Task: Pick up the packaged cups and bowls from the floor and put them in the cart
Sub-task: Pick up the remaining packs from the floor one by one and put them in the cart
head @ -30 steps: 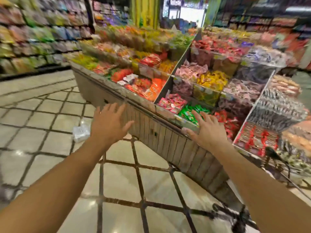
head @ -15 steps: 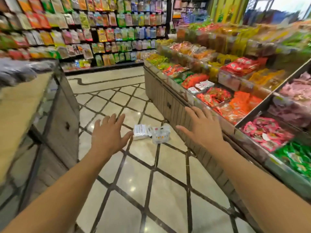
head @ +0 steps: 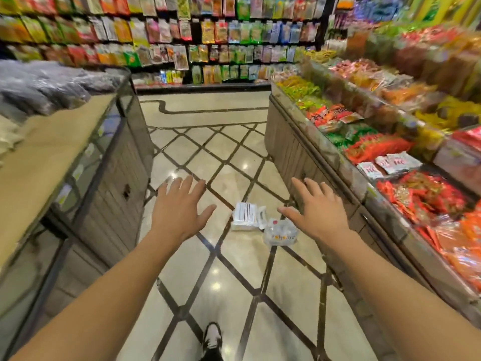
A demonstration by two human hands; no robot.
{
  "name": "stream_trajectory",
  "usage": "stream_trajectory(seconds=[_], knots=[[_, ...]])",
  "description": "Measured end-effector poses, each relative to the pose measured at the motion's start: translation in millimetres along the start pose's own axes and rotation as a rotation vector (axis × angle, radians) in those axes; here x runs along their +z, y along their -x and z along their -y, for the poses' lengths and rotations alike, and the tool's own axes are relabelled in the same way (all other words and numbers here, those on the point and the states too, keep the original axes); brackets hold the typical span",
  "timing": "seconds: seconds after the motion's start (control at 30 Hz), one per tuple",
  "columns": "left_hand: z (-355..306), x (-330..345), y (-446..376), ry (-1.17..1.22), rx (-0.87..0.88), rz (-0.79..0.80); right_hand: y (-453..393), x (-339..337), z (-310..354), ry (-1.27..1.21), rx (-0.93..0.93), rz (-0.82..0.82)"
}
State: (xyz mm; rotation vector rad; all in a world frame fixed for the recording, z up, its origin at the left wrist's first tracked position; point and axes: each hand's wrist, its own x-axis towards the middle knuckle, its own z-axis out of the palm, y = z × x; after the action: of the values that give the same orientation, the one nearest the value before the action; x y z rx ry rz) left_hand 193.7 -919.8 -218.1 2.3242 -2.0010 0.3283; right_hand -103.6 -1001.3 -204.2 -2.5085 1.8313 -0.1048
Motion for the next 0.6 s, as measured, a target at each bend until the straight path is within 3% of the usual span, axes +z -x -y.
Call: stream_trajectory(seconds=[0.33,0.6], knots=[[43,115,-222,0.111,0.007,0.167,-220,63,20,0.08,0.061,0.131],[44,182,-355,0.15,0.034,0.244,-349,109,21,0.023,0.12,0.23]])
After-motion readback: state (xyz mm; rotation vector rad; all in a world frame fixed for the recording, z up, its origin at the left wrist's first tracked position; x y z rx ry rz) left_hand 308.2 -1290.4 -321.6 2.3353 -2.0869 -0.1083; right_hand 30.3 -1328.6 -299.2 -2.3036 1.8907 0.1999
